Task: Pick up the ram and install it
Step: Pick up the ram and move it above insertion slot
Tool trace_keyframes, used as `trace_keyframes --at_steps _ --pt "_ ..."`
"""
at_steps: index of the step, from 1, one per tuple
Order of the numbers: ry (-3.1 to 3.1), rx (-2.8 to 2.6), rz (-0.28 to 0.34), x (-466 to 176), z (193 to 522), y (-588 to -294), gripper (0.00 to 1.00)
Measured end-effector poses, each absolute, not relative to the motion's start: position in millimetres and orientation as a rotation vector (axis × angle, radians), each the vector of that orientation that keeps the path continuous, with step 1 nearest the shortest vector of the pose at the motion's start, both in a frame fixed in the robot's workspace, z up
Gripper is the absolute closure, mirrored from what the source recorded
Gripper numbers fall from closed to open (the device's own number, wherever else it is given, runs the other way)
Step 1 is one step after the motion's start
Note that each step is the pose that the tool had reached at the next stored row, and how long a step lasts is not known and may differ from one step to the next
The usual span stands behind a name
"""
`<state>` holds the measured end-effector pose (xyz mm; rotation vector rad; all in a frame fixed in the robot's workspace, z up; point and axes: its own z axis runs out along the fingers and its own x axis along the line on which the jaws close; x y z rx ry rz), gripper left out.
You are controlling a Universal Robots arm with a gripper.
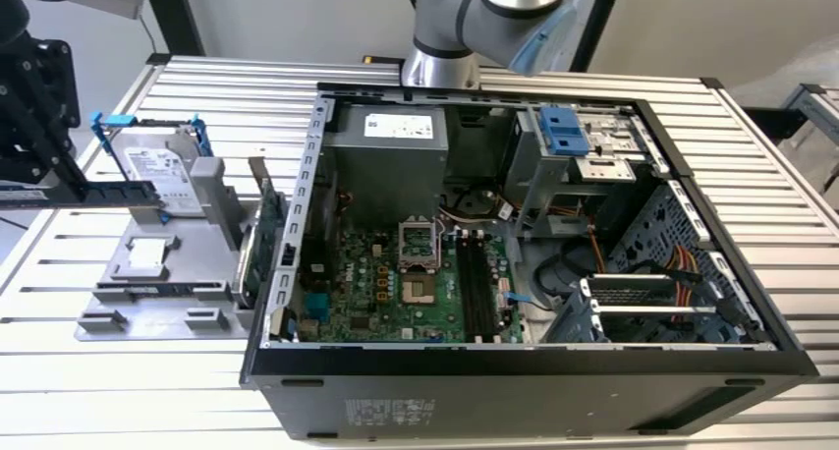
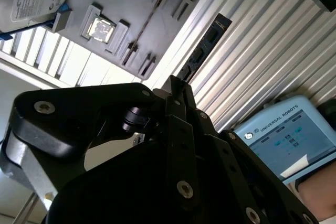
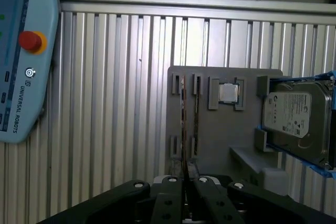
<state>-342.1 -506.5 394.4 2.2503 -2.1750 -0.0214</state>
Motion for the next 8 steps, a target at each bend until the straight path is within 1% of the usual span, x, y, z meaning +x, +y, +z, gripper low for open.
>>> trace_keyframes --at_steps 8 --pt "-2.175 2.250 -0.022 -338.6 394.5 -506.5 1.00"
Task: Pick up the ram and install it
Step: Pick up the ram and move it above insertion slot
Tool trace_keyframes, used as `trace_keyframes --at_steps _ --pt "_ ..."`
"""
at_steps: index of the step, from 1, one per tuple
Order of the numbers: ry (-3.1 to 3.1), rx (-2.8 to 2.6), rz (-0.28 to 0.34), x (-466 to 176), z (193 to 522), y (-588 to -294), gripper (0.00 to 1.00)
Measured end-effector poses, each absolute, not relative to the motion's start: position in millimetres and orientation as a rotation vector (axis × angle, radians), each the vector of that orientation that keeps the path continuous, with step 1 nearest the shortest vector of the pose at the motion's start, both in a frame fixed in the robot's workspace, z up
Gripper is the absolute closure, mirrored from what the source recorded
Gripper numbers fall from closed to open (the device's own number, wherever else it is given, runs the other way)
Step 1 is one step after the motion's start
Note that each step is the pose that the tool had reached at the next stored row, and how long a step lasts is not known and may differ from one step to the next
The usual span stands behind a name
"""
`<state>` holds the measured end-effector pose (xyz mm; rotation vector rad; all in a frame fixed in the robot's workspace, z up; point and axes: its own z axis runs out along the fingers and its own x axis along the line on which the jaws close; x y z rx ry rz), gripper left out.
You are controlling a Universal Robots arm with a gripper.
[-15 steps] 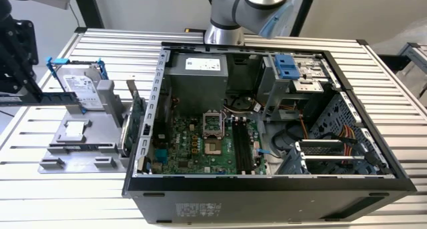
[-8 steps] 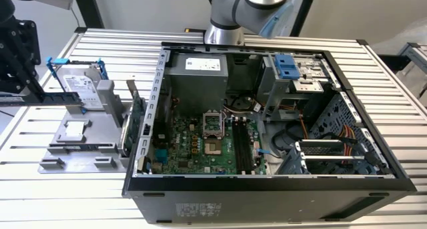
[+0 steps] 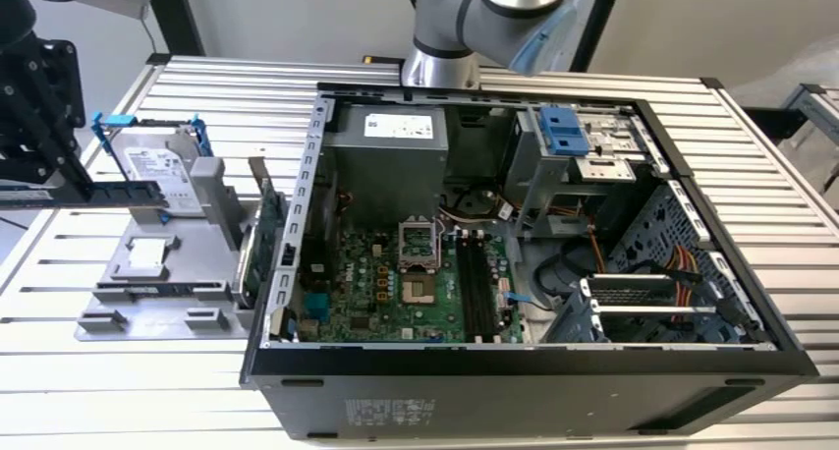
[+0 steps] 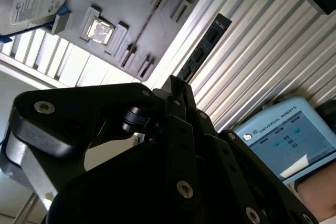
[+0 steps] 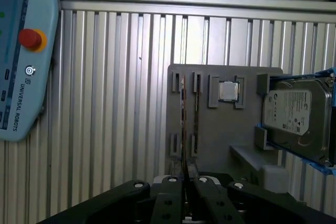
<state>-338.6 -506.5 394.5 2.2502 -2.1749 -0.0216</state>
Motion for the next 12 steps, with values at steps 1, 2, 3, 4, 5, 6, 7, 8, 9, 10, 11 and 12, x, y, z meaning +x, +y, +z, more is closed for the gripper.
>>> trace_keyframes --at_steps 1,2,3,4,5,6,7,8,9,10,11,12 --pt "-2.175 2.250 -0.022 -338.0 394.5 -506.5 1.00" --pt "-2.175 2.250 -0.021 -337.4 394.4 -506.5 1.00" --pt "-2.175 2.250 -0.022 -336.9 394.5 -506.5 1.00" --pt "-2.175 2.250 -0.022 -336.4 394.5 -506.5 1.00" --pt "-2.175 2.250 -0.022 -335.9 394.4 -506.5 1.00" --pt "-2.175 2.250 -0.022 -335.3 394.5 -506.5 1.00" --pt "-2.175 2.250 -0.022 -334.8 394.5 -506.5 1.00" --pt "-2.175 2.250 -0.022 -334.3 394.5 -506.5 1.00" --pt "-2.175 2.250 -0.022 -333.6 394.4 -506.5 1.00" --pt "-2.175 2.250 -0.022 -332.5 394.4 -506.5 1.00" --pt "-2.175 2.250 -0.022 -331.6 394.5 -506.5 1.00" --pt "-2.175 2.250 -0.022 -331.2 394.4 -506.5 1.00"
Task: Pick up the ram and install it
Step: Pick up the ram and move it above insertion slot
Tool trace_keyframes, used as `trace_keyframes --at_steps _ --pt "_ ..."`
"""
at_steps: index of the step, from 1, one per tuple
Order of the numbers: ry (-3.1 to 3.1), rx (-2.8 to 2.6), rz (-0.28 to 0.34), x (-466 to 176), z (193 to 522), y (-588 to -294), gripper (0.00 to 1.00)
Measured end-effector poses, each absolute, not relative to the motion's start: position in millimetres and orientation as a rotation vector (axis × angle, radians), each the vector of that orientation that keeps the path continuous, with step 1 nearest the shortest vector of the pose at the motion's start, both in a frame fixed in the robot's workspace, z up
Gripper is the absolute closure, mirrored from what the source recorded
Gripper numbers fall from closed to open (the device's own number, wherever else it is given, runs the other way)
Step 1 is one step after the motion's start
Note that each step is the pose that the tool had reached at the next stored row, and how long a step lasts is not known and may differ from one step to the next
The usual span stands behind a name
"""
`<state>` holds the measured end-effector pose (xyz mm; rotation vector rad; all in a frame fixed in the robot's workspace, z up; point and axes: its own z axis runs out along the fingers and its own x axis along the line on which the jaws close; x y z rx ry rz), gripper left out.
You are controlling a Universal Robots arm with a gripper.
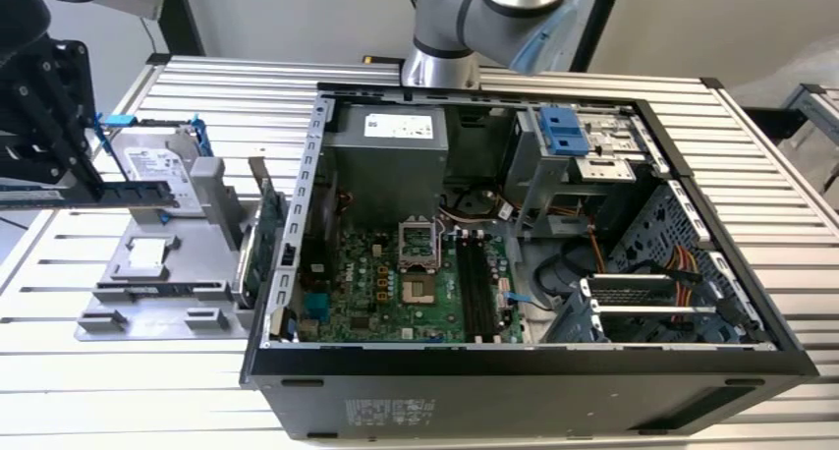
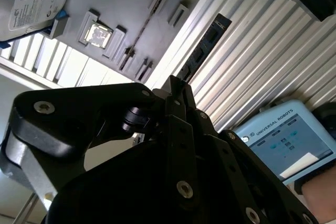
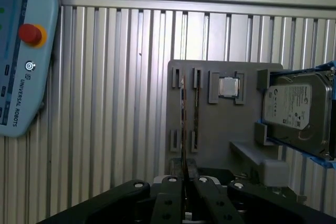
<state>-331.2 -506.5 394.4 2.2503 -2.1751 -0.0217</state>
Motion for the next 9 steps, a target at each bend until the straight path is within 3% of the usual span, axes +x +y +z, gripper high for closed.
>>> trace_keyframes --at_steps 9 --pt "-2.175 2.250 -0.022 -324.5 394.4 -506.5 1.00"
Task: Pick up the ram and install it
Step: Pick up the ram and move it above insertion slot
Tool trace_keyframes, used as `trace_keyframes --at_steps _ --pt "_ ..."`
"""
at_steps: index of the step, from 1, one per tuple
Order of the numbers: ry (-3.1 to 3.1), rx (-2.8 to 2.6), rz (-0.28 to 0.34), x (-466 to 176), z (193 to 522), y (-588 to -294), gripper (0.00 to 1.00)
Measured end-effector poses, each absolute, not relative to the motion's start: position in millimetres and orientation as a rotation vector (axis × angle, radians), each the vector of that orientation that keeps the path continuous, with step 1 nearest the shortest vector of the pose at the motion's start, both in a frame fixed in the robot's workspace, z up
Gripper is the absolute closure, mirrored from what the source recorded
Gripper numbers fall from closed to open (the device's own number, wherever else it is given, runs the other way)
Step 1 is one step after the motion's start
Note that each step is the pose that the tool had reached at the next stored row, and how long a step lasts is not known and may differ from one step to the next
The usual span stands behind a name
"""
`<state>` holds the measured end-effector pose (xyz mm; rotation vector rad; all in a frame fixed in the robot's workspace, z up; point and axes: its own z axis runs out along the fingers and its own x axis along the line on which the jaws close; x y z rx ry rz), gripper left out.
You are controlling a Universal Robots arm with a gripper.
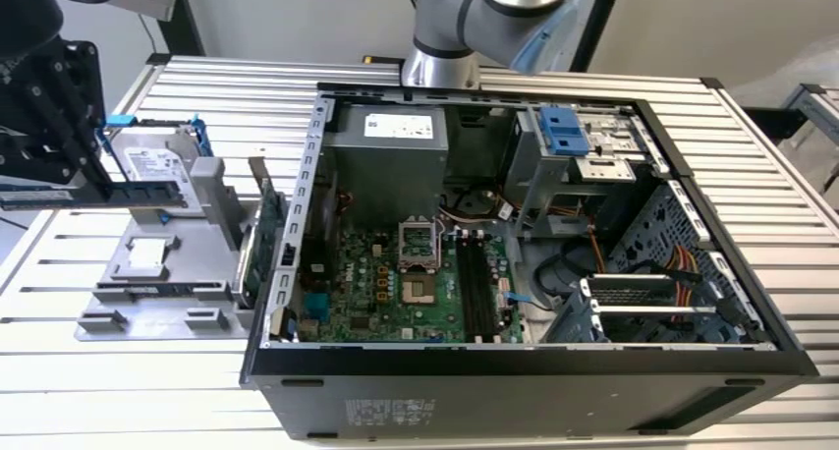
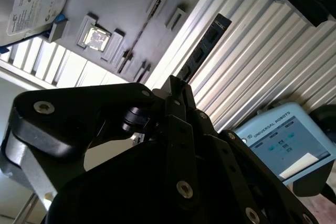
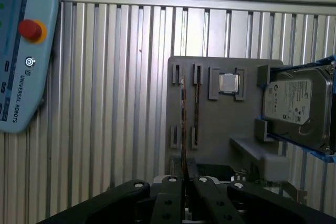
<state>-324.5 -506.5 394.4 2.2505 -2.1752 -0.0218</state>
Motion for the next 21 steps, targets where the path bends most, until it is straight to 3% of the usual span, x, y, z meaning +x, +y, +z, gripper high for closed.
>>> trace_keyframes --at_steps 21 --pt "-2.175 2.250 -0.022 -319.3 394.4 -505.1 1.00"
